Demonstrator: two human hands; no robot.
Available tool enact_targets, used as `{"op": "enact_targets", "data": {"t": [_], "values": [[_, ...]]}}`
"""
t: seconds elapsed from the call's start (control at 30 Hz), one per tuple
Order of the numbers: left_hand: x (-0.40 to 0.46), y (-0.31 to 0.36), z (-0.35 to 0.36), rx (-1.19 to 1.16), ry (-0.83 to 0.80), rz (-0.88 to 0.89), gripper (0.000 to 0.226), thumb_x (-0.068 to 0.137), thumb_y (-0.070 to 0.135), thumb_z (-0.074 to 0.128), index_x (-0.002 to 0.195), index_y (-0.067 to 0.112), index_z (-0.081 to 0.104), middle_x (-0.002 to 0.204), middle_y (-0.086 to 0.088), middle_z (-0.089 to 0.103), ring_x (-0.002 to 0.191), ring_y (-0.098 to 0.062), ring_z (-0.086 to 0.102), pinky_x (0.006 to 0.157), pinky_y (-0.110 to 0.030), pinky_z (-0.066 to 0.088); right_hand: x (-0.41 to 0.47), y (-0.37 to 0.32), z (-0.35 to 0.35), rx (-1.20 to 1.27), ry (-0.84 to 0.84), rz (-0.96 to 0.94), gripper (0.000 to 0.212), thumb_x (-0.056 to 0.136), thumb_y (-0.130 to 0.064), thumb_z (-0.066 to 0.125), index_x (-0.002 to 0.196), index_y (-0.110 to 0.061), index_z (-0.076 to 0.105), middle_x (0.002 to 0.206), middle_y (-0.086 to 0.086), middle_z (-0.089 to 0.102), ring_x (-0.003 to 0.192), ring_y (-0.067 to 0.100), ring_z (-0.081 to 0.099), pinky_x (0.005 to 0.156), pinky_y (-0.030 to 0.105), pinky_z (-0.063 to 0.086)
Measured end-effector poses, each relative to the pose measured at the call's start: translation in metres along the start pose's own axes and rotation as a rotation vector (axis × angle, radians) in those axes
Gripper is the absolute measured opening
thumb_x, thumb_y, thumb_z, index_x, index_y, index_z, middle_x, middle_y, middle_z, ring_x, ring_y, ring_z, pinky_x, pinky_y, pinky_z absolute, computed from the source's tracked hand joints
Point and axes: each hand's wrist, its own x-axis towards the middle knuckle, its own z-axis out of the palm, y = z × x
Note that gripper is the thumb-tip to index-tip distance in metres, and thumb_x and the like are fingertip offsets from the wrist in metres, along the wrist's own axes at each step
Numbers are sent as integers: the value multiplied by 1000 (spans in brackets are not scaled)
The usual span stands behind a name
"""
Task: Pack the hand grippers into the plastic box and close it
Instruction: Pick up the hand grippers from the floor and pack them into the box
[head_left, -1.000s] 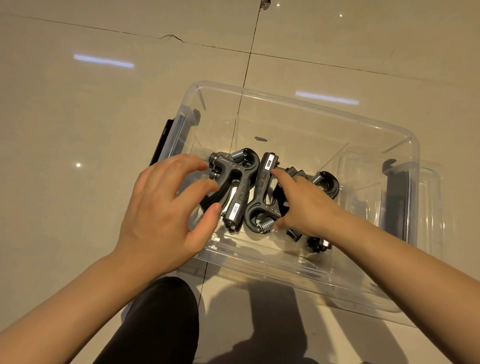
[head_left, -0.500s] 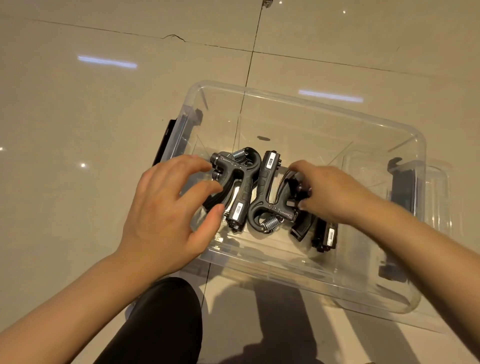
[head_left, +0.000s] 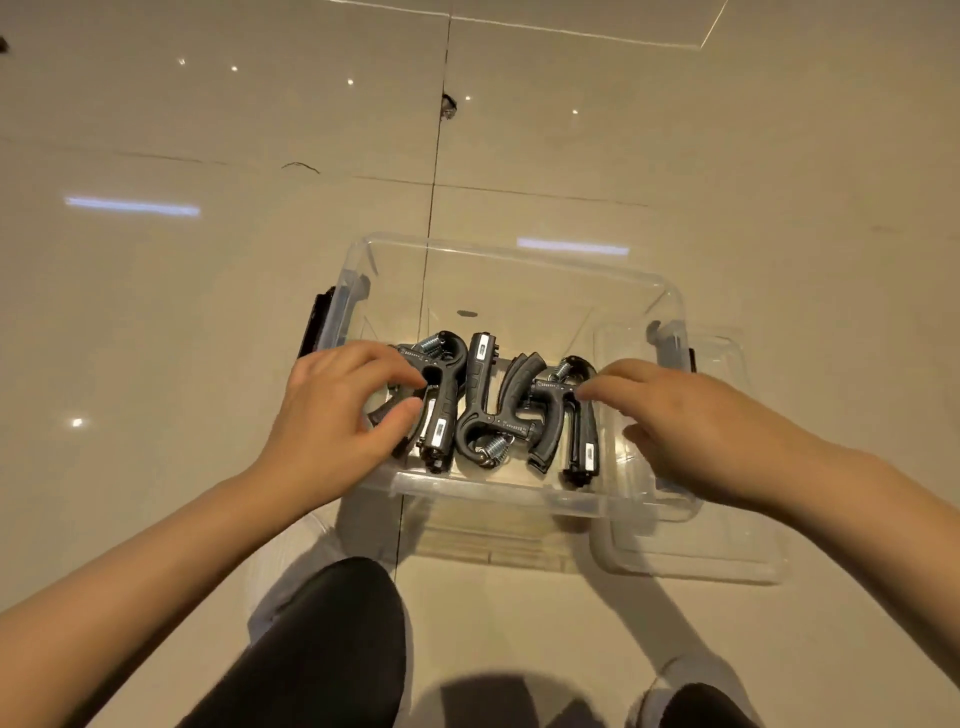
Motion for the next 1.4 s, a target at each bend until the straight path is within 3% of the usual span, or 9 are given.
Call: {"op": "enact_targets", "data": {"t": [0.13, 0.23, 0.33, 0.47, 0.67, 0.93, 1.07, 1.27, 1.4], "values": [[0, 28, -57, -16, -139, 169, 40, 81, 53, 42, 106, 29, 63, 103, 18, 54, 97, 1, 50, 82, -18, 37, -36, -49, -53, -70, -90, -25, 56, 88, -3, 49, 135, -30, 40, 137, -9, 42, 114, 18, 52, 86, 32, 44], [-2, 54, -126, 22, -201, 251, 43, 80, 59, 41, 112, 34, 58, 102, 21, 55, 93, 5, 52, 82, -22, 47, -62, -94, -98, -97, -96, -1, 52, 90, -5, 48, 134, -31, 42, 131, -7, 49, 114, 18, 52, 85, 27, 40], [-14, 81, -197, 98, -235, 328, 31, 87, 44, 54, 115, 33, 55, 103, 17, 55, 93, 4, 52, 85, -23, 49, -90, -144, -143, -89, -56, 49, 48, 92, -8, 48, 134, -30, 44, 131, -7, 53, 116, 14, 50, 88, 25, 38], [-54, 110, -263, 159, -117, 387, 36, 84, 47, 51, 118, 35, 52, 105, 20, 51, 96, 3, 50, 80, -16, 44, -122, -208, -179, 94, 84, 123, 43, 93, -14, 53, 131, -34, 47, 124, -11, 57, 106, 7, 53, 92, 25, 45], [-122, 109, -265, 252, 13, 402, 31, 87, 48, 54, 113, 34, 57, 105, 18, 57, 93, -2, 55, 77, -22, 49, -119, -255, -163, 259, 251, 177, 36, 90, -22, 59, 124, -32, 53, 114, -11, 62, 99, 5, 57, 92, 30, 50], [-155, 78, -331, 313, 113, 207, 29, 88, 48, 51, 114, 34, 55, 102, 17, 58, 91, -2, 55, 80, -26, 49, -58, -289, -174, 276, 311, 43, 43, 87, -34, 63, 128, -33, 49, 128, -9, 51, 100, 8, 57, 91, 32, 49], [-163, 61, -364, 329, 207, 130, 29, 86, 55, 48, 110, 39, 54, 97, 21, 57, 90, 0, 55, 78, -26, 49, -14, -308, -170, 316, 461, 70, 42, 89, -37, 59, 128, -32, 48, 133, -10, 44, 99, 7, 56, 90, 30, 48], [-176, -43, -392, 465, 255, -151, 31, 87, 51, 50, 114, 38, 53, 105, 19, 57, 96, -3, 56, 74, -25, 46, 84, -381, -166, 322, 403, -148, 33, 90, -37, 56, 123, -33, 51, 125, -15, 46, 96, 3, 55, 85, 25, 47], [-211, -108, -450, 427, 354, -393, 29, 88, 53, 45, 110, 36, 53, 100, 20, 52, 86, 1, 51, 68, -21, 44, 134, -453, -197, 208, 387, -310, 35, 90, -36, 57, 124, -31, 51, 126, -10, 48, 104, 10, 54, 86, 29, 47]]}}
